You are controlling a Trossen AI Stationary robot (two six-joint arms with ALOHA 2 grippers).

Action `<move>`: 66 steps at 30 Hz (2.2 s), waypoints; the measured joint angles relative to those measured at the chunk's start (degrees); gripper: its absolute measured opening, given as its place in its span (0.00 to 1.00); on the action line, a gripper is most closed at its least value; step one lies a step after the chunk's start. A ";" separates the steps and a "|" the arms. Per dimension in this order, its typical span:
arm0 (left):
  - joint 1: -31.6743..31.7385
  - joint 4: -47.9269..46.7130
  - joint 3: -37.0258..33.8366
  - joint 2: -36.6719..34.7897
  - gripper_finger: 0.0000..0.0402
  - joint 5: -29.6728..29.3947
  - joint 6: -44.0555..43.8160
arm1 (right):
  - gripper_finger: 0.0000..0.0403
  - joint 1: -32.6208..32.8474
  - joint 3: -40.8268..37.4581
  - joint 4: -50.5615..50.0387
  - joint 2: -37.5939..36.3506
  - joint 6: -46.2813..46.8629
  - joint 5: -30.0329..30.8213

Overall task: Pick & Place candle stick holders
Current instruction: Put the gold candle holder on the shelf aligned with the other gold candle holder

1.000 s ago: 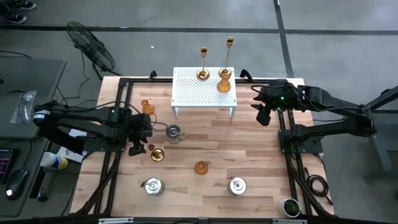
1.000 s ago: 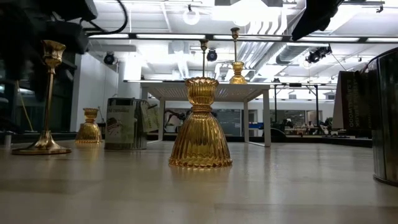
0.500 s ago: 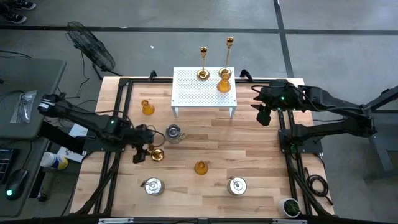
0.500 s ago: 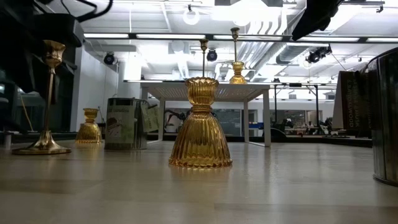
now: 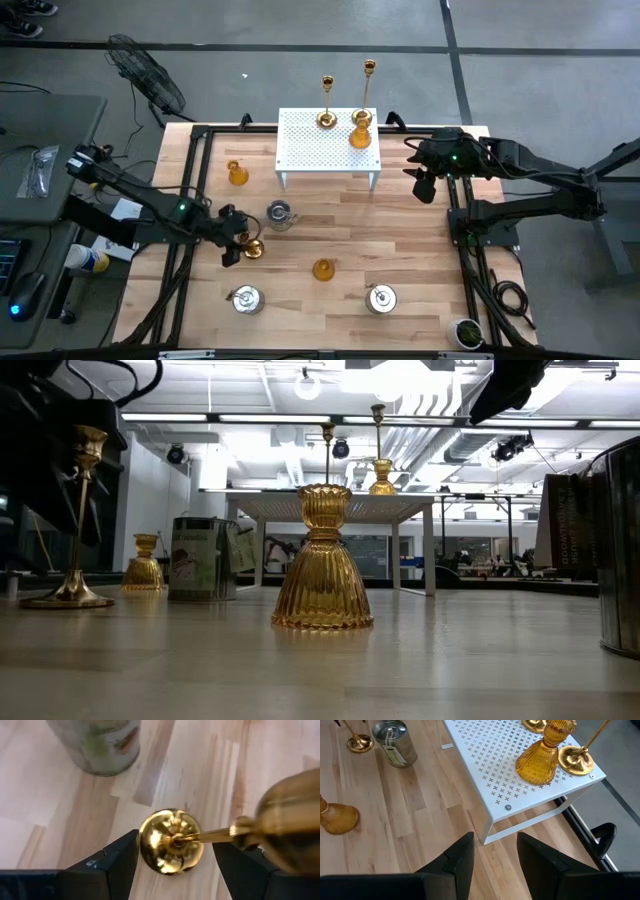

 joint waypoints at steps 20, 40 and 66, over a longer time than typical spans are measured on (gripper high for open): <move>-3.50 2.69 0.00 0.00 0.55 -8.49 -2.48 | 0.35 0.00 0.00 0.01 0.00 0.00 0.19; -3.48 5.82 0.00 0.00 0.10 -7.46 -1.80 | 0.35 -0.01 0.00 0.01 -0.01 0.00 0.21; -3.43 -17.10 24.22 -0.04 0.02 -14.02 -14.26 | 0.35 0.01 0.00 0.01 -0.02 0.63 0.19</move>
